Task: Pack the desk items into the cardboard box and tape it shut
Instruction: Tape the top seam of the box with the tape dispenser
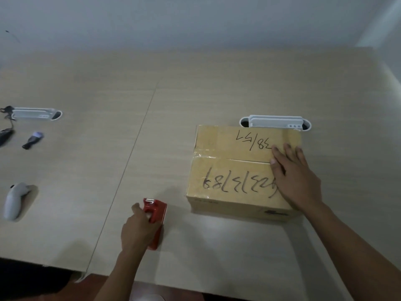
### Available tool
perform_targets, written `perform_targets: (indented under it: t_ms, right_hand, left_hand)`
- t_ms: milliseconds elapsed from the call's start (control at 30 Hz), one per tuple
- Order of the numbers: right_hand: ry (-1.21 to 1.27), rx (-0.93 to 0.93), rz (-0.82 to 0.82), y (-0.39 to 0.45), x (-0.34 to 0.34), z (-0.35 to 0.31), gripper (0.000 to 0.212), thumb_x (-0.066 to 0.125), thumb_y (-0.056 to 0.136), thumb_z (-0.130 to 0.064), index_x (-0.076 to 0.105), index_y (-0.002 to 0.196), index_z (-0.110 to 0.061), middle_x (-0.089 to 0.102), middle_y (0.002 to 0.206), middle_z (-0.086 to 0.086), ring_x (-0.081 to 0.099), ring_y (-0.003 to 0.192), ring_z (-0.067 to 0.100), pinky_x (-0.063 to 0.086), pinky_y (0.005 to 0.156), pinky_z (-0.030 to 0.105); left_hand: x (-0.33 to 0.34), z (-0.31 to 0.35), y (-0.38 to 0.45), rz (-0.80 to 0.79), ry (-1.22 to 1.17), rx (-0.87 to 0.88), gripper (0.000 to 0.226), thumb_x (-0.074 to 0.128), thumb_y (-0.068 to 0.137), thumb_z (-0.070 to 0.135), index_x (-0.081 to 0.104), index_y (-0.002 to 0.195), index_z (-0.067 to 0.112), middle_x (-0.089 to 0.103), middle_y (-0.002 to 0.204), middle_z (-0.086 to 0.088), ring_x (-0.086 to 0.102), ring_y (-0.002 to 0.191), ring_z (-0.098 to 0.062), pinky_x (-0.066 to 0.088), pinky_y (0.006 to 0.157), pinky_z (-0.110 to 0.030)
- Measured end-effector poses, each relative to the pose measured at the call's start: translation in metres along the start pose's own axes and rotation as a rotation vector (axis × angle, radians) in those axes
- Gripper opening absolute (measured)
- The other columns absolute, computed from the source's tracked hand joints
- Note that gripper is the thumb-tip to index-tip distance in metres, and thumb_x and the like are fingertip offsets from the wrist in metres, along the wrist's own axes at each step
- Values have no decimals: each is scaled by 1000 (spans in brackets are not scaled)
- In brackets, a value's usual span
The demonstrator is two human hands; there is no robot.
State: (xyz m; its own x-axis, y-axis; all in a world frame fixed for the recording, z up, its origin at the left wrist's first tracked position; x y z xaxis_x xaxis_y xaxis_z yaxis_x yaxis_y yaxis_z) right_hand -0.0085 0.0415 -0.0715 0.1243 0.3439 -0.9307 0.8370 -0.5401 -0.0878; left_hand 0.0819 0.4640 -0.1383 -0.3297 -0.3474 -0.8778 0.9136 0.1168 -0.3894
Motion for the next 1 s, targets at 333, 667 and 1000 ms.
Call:
perform_targets:
  t_ms: [333,667,1000]
  right_hand:
    - [18,-7,3,-2,-3,4,52,18,103,-56,19,154,-47,7,166,-16,-3,154,11,34,112,49]
    - [3,-29,55,0,-5,8,50,20,104,-52,26,154,-44,16,166,-13,3,154,12,40,111,42]
    - [34,4,-20,0,-6,4,51,26,103,-54,31,152,-42,17,165,-13,5,154,14,28,117,55]
  left_hand:
    - [-149,156,-23,117,9,593,57,82,70,40,60,122,32,65,102,4,63,86,-20,53,74,-35]
    - [-87,302,-33,-129,371,1092,62,78,70,46,53,127,37,64,118,12,60,104,-16,53,85,-38]
    - [-74,303,-16,-284,478,1139,81,78,71,56,41,143,44,57,130,9,55,117,-18,48,87,-35]
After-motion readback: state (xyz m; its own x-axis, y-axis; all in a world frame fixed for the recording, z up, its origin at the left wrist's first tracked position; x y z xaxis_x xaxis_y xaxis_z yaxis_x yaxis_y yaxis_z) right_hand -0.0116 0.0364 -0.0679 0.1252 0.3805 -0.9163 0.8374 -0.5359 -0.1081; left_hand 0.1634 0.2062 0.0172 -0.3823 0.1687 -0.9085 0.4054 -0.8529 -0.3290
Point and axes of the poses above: each hand's wrist, its own y-axis towards the middle knuckle, its own x-axis out of the palm, z = x × y, the point moved 4 cm from there along y, towards the middle knuckle
